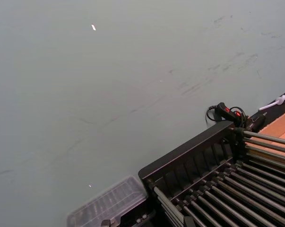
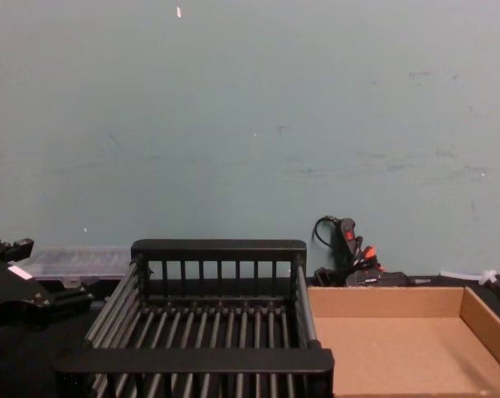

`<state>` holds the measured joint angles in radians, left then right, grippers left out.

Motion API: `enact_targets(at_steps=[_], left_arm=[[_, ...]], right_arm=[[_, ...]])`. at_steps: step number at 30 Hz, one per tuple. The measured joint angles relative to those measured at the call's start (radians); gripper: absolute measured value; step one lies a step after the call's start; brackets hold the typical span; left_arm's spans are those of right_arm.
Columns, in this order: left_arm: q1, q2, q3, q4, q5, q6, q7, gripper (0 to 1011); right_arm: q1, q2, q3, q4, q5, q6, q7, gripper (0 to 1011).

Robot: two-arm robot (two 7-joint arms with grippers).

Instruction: Pick up the white tape and place it into the black box , Pick up the silver tape and place it into the brown box.

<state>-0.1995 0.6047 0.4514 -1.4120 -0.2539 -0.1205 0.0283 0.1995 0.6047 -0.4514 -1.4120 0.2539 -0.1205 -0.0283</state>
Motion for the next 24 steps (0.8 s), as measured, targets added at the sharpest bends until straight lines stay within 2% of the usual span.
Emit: enact_targets(at_steps=[24], left_arm=[[0.000,0.000,0.000,0.000,0.000,0.000,0.000,1001]], right_arm=[[0.000,0.000,0.000,0.000,0.000,0.000,0.000,1002]])
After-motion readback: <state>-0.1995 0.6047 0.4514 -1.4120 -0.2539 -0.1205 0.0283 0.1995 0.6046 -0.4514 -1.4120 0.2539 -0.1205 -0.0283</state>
